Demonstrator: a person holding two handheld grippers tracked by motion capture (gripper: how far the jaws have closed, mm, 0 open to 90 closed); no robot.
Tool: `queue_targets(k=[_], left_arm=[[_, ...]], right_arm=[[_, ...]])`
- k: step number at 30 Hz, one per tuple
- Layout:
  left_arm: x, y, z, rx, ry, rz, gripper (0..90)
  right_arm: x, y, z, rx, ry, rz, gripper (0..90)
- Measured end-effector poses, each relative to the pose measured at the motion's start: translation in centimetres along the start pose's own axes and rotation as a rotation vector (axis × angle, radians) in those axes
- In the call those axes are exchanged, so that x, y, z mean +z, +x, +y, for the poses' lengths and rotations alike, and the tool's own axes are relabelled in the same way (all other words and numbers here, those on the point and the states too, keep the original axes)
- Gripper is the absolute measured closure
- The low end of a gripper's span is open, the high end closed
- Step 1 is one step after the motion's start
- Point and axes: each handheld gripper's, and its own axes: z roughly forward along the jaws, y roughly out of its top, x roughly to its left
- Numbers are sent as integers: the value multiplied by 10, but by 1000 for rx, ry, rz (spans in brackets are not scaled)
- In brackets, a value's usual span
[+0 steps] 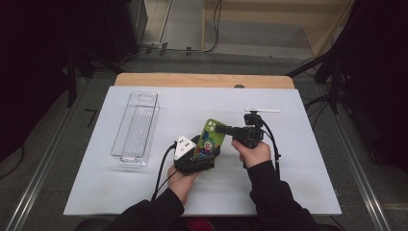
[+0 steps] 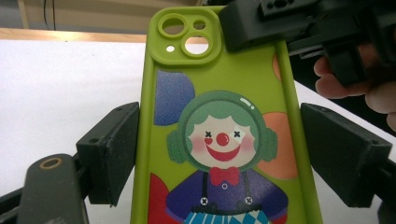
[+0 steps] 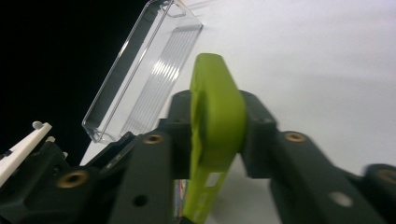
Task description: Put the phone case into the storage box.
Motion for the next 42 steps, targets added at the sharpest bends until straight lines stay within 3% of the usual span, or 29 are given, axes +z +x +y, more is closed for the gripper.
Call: queue_targets(k=[16, 19, 25, 28, 30, 37, 42], left_arm=[[-1, -2, 1, 9, -25, -14, 162], [-3, -2, 4, -5, -24, -32, 160], [-2, -3, 14, -9, 40, -54, 135], [-1, -6, 18, 14, 75, -22, 17], [-2, -7, 21, 10, 99, -13, 15], [-4, -4, 28, -15, 160, -48, 15], [-4, 0, 32, -4, 211, -69, 15]], right_arm=[[-6, 1, 1, 37, -17, 65, 747], [-8, 2, 1, 43, -18, 88, 748], [-12, 7, 3, 30, -18, 106, 749], [-12, 8, 3, 12, -21, 93, 749], [-12, 7, 3, 12, -18, 93, 749], [-15, 5, 4, -17, -28, 51, 749], [-16, 2, 5, -59, -43, 12, 748]])
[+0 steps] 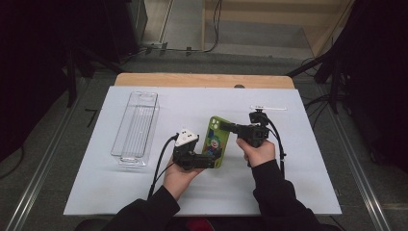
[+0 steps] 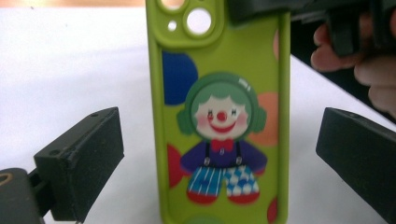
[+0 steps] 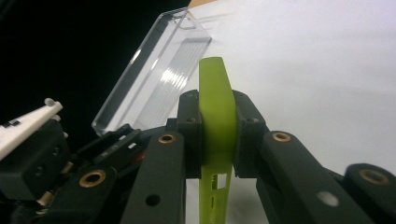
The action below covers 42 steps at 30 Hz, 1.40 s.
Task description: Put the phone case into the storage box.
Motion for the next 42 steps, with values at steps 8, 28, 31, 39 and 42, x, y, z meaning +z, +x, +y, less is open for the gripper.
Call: queue_targets(k=[8, 28, 31, 39, 42], left_arm=[[1, 8, 2, 6, 99, -9, 15], [4, 23, 7, 20, 260, -28, 16], [4, 24, 7, 23, 264, -31, 16], [2, 23, 10, 19, 260, -50, 19], [2, 21, 12, 34, 256, -48, 20]], right_arm=[[-3, 2, 0, -64, -9, -41, 747], [-15, 3, 3, -300, -83, -144, 746], [-16, 4, 2, -327, -97, -164, 746], [-17, 7, -1, -386, -128, -178, 746], [-16, 12, -5, -423, -142, -180, 746]])
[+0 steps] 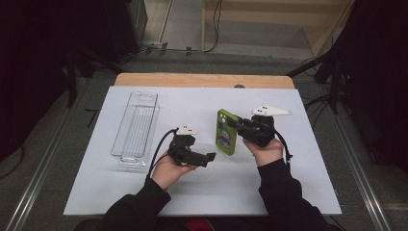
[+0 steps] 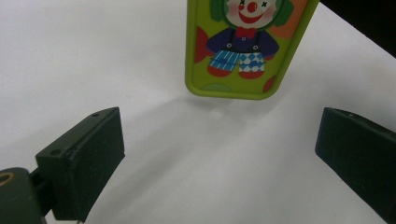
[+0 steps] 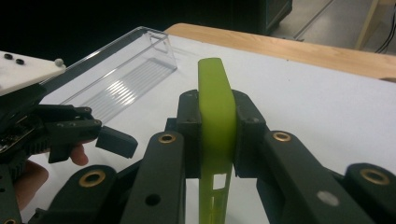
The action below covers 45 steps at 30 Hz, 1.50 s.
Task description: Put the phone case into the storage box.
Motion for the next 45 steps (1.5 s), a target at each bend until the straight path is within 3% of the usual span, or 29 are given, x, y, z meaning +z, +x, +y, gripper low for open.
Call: queue_targets(k=[6, 10, 28, 34, 38, 45], left_arm=[[-3, -3, 3, 20, -12, 6, 20], [-5, -3, 5, 27, -22, 10, 20], [-9, -7, 13, 63, -47, 17, 20], [-10, -8, 16, 63, -54, 53, 18], [-11, -8, 17, 69, -58, 36, 0], [-10, -10, 17, 79, -66, 44, 0]], right_arm=[[0, 11, -2, -45, -38, 0, 746], [1, 15, -4, -50, -50, 1, 746], [6, 27, -7, -25, -44, 28, 744], [9, 30, -10, -9, -34, 53, 745], [10, 33, -11, -3, -31, 65, 744], [12, 39, -12, 7, -26, 85, 744]])
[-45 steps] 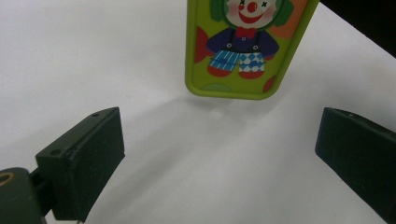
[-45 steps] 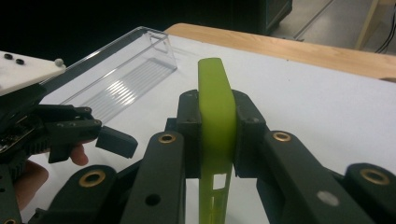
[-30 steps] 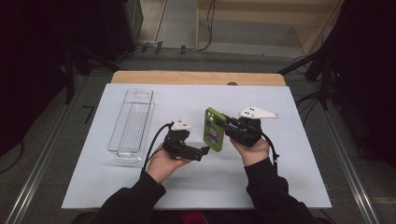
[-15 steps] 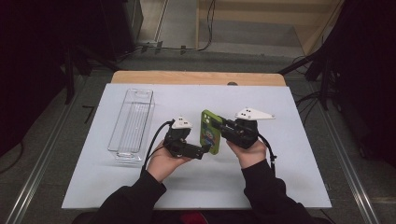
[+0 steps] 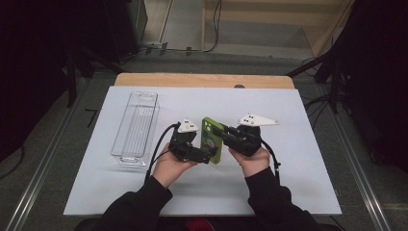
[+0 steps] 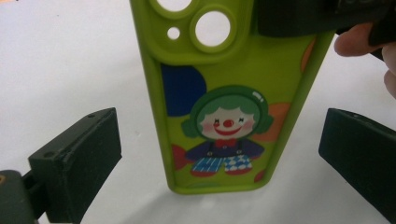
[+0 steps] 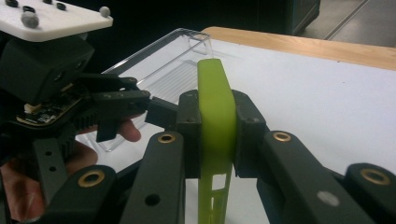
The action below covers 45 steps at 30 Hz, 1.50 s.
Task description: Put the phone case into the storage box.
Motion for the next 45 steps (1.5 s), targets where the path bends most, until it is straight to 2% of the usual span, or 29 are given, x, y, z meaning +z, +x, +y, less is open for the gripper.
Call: queue_targets(k=[3, 5, 12, 21, 25, 26, 27, 29, 36, 45], left_arm=[[1, -1, 0, 2, -4, 6, 0], [1, -1, 1, 4, -7, 25, 0], [2, -2, 1, 11, -27, 24, 0], [4, -4, 1, 12, -38, 29, 2], [4, -7, 1, 15, -43, 43, 35], [4, -7, 1, 21, -46, 54, 76], [4, -7, 1, 22, -48, 58, 76], [3, -7, 1, 20, -59, 55, 138], [1, -8, 1, 33, -71, 61, 154], [1, -7, 1, 17, -69, 47, 160]], right_arm=[[1, 2, -1, 13, 4, 15, 744], [2, 3, -2, 28, 4, 28, 744], [5, 12, -4, 16, 11, 40, 744], [7, 17, -6, 25, 10, 56, 743], [8, 19, -7, 29, 10, 57, 743], [8, 19, -7, 37, 12, 62, 744], [8, 19, -7, 37, 12, 62, 744], [8, 19, -7, 39, 11, 66, 744], [7, 19, -6, 40, 2, 67, 743], [6, 18, -6, 50, 4, 81, 722]])
